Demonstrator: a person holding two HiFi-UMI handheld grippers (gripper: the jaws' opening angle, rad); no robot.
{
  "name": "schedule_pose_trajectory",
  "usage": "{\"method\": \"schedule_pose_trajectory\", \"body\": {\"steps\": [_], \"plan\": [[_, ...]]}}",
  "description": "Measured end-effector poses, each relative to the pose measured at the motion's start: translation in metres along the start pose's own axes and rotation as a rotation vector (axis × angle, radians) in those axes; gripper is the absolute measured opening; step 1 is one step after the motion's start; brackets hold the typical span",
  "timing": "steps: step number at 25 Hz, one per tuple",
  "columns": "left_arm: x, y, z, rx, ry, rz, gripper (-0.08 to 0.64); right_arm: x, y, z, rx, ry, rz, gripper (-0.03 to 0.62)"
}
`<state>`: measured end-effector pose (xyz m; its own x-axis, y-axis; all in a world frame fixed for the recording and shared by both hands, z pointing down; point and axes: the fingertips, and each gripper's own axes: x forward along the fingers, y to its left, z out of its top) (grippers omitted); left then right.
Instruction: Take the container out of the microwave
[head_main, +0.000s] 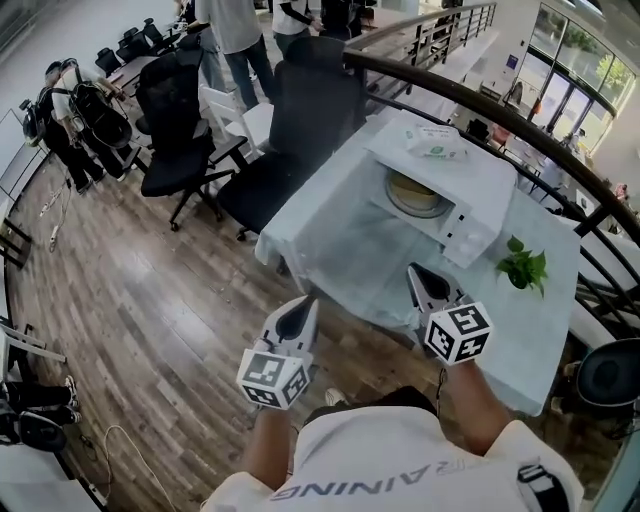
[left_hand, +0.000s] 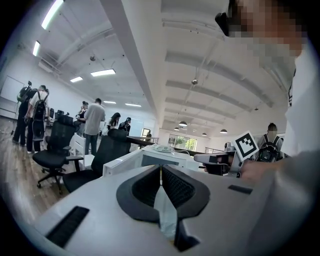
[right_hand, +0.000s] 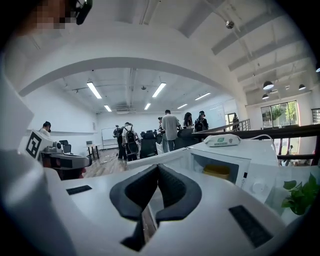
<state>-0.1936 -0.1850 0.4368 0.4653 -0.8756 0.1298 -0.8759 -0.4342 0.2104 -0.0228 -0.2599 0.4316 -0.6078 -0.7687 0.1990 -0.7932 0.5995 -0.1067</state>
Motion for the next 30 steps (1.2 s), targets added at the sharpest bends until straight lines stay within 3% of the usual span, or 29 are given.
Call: {"method": "schedule_pose_trajectory", "body": {"steps": [8, 14, 18, 25, 30], "plan": [[0.032, 0.0, -0.007, -0.01, 0.036, -0.104, 0.037, -0.003, -0.025, -0.014, 0.031, 0.029, -0.102, 0.021], [0.07, -0.004, -0.01, -0.005, 0.06, -0.143, 0.037, 0.011, -0.055, -0.031, 0.031, 0.079, -0.122, 0.023], [0.099, -0.013, -0.003, 0.004, 0.057, -0.156, 0.037, 0.032, -0.078, -0.033, -0.023, 0.149, -0.123, 0.022], [0.152, -0.012, 0.004, 0.009, 0.057, -0.173, 0.037, 0.065, -0.119, -0.027, -0.078, 0.185, -0.125, 0.023], [0.168, -0.004, -0.004, -0.008, 0.075, -0.163, 0.037, 0.1, -0.133, -0.044, -0.206, 0.295, -0.103, 0.023]]}}
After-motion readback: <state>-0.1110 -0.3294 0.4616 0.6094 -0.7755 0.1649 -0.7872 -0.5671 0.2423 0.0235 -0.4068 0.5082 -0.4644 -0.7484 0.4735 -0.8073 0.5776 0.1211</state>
